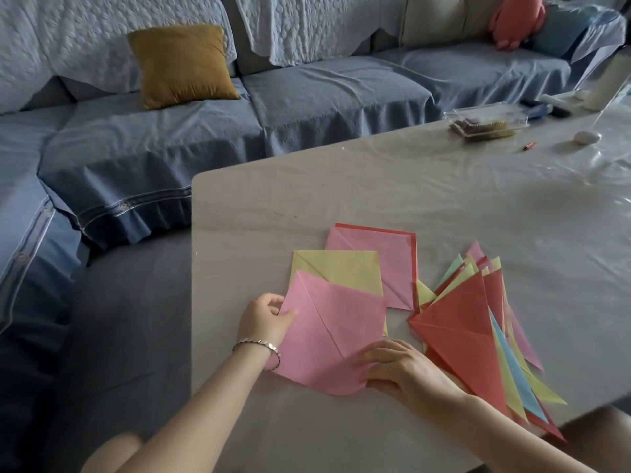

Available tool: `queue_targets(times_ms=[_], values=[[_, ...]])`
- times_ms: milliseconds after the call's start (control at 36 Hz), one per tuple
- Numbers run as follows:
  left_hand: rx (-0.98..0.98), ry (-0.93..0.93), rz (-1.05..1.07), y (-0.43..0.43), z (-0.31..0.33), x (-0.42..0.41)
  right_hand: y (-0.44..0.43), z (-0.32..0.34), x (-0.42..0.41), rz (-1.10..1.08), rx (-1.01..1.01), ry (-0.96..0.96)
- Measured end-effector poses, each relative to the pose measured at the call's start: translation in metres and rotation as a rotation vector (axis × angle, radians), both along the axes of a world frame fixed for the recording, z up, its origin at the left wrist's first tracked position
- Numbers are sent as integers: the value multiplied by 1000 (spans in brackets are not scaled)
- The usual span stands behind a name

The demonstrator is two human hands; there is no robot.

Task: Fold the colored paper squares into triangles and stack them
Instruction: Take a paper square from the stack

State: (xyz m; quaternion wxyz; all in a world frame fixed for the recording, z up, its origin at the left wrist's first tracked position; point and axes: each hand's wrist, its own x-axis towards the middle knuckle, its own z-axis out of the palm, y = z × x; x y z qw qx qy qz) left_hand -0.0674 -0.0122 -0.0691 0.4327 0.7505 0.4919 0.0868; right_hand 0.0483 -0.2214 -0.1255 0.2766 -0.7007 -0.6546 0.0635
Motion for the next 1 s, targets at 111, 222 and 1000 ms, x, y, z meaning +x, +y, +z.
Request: queue_targets(times_ms=[111, 222, 1000], values=[[86, -79, 59, -5, 2, 7, -1, 0, 0, -10, -9, 49], [218, -176, 5, -13, 10, 1, 3, 11, 0, -71, 55, 202], [191, -311, -316, -45, 72, -30, 28, 118, -4, -355, 64, 721]])
